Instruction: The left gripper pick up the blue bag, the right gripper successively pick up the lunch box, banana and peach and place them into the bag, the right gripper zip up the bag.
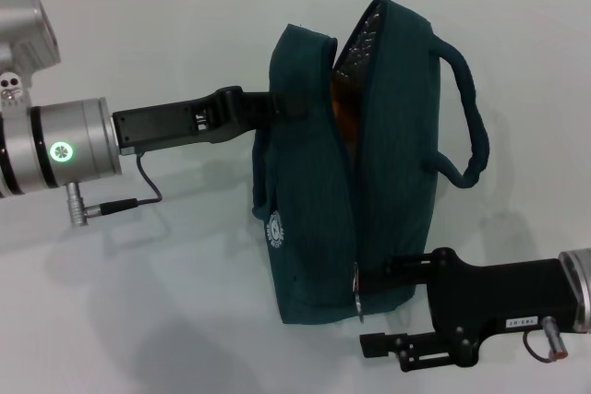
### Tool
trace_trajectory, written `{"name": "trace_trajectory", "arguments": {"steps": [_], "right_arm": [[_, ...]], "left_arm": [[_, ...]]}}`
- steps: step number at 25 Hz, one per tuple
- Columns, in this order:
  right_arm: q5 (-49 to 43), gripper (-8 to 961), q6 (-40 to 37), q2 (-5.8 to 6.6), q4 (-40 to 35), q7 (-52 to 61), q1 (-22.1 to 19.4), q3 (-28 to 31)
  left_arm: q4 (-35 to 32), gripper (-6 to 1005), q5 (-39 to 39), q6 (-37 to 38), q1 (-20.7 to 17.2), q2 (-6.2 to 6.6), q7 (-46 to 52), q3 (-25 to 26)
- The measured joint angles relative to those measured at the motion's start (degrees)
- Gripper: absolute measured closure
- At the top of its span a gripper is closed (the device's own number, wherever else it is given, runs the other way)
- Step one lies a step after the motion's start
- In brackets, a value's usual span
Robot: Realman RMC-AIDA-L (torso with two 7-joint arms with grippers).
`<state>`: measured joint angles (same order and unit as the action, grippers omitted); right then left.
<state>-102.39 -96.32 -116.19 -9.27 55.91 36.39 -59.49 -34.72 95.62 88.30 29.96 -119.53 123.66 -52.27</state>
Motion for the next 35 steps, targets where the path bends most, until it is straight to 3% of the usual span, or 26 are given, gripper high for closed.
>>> {"name": "trace_trajectory", "arguments": {"steps": [10, 31, 35], "right_arm": [[-0.3, 330, 3.6, 0.00, -0.5, 0.0, -0.9, 0.1], [1.6, 345, 3.3, 0.20, -4.0, 0.6, -3.8, 0.4], [2.1, 493, 3.5, 0.32, -4.1, 0.6, -3.9, 0.6]], "left_arm": [[0.0, 945, 0.0, 0.0, -0.1, 0.09, 0.0, 0.2], [0.0, 946, 0.0, 0.0, -0.4, 0.09, 0.0, 0.3], [0.0, 945, 0.0, -0.1, -0.3, 0.09, 0.0, 0.2]]}}
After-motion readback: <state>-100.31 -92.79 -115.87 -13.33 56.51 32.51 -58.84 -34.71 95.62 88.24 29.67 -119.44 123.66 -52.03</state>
